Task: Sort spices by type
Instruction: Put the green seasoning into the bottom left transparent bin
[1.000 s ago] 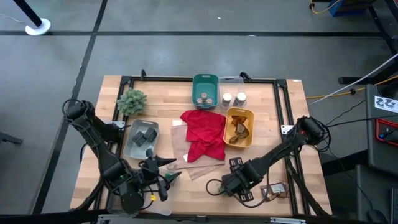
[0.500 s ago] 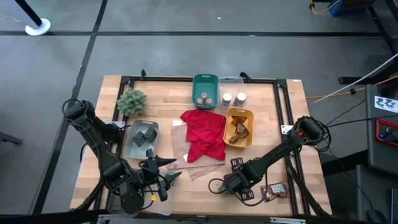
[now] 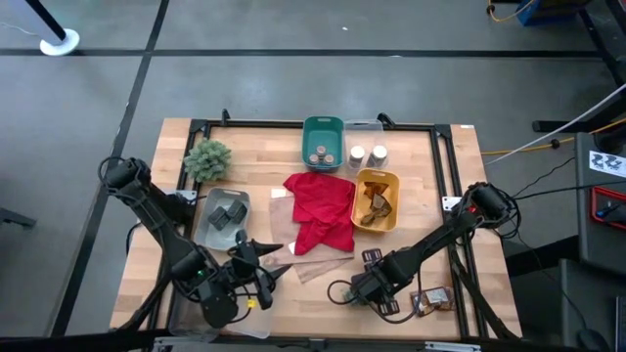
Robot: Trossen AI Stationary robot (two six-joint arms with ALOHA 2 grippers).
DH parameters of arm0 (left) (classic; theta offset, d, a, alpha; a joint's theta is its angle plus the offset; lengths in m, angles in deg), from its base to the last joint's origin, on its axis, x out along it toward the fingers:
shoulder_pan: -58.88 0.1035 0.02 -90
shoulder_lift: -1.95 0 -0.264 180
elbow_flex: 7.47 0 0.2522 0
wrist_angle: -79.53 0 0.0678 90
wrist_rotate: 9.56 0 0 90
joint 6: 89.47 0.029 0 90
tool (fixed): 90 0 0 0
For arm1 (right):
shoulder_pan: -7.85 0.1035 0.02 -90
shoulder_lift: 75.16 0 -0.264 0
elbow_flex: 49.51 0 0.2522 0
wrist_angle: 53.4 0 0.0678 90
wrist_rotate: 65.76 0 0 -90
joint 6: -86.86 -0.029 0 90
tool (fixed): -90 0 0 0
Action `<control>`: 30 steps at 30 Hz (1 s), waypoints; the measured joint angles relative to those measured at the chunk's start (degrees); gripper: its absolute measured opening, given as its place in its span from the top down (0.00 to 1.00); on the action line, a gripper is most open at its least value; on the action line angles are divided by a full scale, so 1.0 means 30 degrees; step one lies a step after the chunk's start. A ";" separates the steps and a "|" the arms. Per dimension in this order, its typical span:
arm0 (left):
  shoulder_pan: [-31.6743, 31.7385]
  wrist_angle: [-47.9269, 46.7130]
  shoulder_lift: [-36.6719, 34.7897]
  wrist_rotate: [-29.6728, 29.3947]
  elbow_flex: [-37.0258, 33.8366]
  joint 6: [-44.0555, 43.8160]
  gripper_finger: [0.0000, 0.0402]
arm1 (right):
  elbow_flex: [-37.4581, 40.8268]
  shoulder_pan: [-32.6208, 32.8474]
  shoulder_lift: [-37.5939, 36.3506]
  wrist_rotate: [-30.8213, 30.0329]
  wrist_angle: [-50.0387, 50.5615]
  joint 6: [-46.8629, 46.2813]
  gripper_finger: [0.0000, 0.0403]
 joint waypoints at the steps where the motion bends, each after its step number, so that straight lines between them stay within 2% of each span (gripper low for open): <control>1: 0.0101 0.0058 0.0036 0.0034 0.0000 -0.0026 0.41 | -0.0063 -0.0007 0.0000 0.0295 0.0087 -0.0002 0.50; 6: 0.0556 0.0630 0.0485 0.0836 0.0000 0.0077 0.41 | -0.0843 -0.0437 0.0013 0.1769 0.0535 0.0049 0.49; 15: 0.1887 0.3979 0.2884 0.3424 0.0000 0.1307 0.41 | -0.3256 -0.1881 0.0015 0.1732 0.1750 0.0373 0.53; 20: 0.2351 0.4918 0.3902 0.4405 0.0000 0.1671 0.41 | -0.4224 -0.2616 0.0015 0.1739 0.2388 0.0514 0.62; 25: 0.2429 0.5038 0.4085 0.4588 0.0000 0.1676 0.41 | -0.4045 -0.2773 0.0015 0.1535 0.2500 0.0715 0.73; 30: 0.2414 0.5083 0.4085 0.4605 0.0000 0.2038 0.41 | -0.3930 -0.2737 0.0015 0.1579 0.2493 0.0920 0.78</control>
